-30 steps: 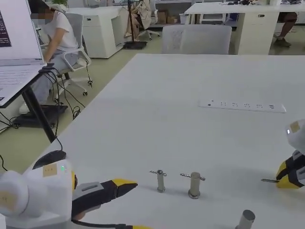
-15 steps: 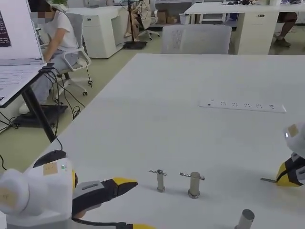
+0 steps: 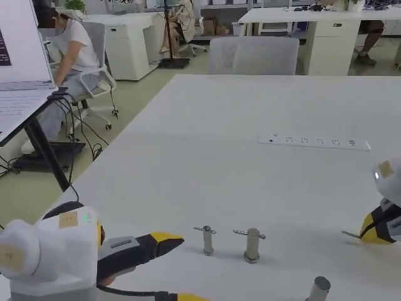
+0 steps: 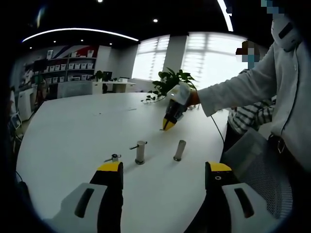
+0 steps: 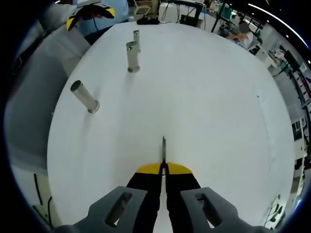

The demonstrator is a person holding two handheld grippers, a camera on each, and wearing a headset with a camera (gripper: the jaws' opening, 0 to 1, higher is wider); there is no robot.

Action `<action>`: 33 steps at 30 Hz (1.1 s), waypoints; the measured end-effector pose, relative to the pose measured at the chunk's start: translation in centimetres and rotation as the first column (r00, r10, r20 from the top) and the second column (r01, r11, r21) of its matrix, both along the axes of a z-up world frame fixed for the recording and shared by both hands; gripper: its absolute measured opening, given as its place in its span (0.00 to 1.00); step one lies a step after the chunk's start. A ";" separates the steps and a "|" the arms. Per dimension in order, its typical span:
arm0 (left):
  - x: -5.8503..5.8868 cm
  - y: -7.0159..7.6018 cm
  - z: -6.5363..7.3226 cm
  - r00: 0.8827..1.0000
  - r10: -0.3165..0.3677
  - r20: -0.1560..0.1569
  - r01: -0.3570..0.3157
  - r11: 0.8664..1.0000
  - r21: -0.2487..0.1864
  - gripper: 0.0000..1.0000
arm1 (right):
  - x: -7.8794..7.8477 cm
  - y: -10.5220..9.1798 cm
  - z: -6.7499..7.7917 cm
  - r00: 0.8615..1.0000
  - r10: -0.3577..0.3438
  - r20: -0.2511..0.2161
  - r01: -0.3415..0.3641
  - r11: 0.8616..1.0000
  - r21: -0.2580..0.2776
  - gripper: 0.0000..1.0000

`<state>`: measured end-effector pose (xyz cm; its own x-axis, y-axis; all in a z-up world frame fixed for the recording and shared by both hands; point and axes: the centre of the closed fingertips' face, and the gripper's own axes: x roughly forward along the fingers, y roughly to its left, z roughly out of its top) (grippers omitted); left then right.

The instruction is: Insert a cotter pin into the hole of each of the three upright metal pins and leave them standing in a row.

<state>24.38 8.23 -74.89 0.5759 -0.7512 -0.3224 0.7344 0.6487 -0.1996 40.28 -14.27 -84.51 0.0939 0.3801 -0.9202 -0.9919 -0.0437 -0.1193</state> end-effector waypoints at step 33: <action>1.3 -6.3 1.8 0.993 -0.111 0.031 0.111 0.994 0.008 0.64 | -7.0 5.5 8.8 0.979 0.140 0.146 -0.152 0.986 0.075 0.03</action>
<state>25.65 1.97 -73.12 0.4988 -0.8092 -0.3104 0.8080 0.5638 -0.1711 33.28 -8.78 -75.73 0.1565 0.4758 -0.8656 -0.9490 -0.1706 -0.2653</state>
